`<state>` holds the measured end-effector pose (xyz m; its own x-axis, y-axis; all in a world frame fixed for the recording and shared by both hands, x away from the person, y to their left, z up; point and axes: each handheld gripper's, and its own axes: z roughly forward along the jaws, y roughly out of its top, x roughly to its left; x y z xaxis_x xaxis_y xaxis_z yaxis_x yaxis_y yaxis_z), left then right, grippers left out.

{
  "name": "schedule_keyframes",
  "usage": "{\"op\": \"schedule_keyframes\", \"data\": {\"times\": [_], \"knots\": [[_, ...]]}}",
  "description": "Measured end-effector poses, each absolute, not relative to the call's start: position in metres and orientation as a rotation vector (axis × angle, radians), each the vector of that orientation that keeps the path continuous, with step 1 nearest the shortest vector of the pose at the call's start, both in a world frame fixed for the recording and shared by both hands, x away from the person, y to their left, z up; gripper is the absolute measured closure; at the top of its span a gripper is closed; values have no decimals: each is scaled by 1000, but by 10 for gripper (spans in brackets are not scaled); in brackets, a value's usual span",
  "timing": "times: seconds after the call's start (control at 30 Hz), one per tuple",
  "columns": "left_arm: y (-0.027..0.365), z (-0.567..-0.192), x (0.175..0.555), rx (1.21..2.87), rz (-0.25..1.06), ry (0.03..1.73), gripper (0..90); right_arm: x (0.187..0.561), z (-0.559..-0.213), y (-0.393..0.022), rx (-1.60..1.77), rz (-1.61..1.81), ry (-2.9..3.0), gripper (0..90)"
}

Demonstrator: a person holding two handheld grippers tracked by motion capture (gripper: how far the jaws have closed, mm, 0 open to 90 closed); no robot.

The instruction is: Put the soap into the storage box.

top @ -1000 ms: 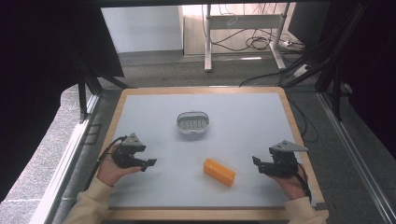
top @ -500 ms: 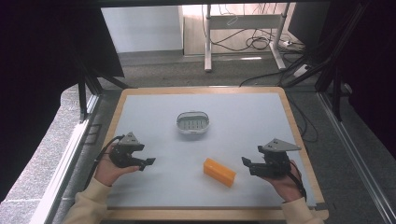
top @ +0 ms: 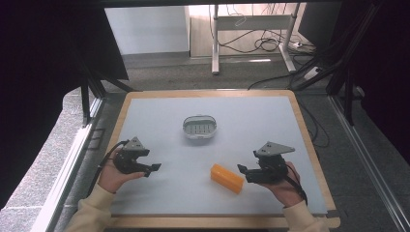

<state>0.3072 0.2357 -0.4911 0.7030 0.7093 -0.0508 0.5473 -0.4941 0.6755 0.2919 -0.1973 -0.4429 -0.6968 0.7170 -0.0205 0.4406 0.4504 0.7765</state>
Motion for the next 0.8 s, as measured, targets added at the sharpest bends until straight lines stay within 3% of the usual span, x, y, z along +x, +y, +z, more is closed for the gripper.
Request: {"op": "schedule_keyframes", "data": {"times": [0.8], "knots": [[233,-492,307,2246,299,936,249,301,-453,-151,826,793,2696,280]]}}
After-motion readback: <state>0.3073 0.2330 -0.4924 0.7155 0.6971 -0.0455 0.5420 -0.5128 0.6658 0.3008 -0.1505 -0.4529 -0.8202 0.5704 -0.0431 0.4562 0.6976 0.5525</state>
